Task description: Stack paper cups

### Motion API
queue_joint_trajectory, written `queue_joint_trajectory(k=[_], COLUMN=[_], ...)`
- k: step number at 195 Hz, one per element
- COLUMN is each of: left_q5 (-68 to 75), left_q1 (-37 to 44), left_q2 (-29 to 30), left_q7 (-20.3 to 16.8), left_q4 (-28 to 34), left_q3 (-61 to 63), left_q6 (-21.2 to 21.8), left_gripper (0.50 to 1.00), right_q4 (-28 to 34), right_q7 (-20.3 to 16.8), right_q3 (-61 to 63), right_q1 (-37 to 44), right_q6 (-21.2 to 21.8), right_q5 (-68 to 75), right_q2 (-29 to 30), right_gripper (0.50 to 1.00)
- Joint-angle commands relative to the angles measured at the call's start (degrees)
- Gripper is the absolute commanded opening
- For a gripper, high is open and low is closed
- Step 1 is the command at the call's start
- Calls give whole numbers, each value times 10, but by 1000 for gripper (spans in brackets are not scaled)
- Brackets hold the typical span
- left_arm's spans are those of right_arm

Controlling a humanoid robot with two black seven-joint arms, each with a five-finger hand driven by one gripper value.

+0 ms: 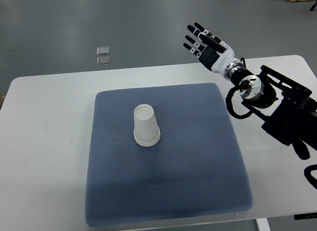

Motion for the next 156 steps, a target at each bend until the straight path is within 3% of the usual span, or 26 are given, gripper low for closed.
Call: queue_joint_trajectory(k=[1,28,55,104,156], left_q5=[0,0,0,0,0], left_q1=[0,0,0,0,0], left_q2=[0,0,0,0,0], left_q7=[0,0,0,0,0], left_q4=[0,0,0,-1,-4], left_q3=[0,0,0,0,0], left_q6=[0,0,0,0,0], left_gripper=[1000,1000,1000,1000,1000], right_q4=[-33,-77,-97,-107,-133], right_q7=[4,24,26,27,27], right_q3=[28,34,34,29,22], right_q1=[-34,-58,-67,-70,-64], right_q6=[80,158,190,192,157], right_q5=[-1,-1,-1,-11,-46], right_q2=[1,4,7,7,25], right_gripper=[895,909,913,926,926])
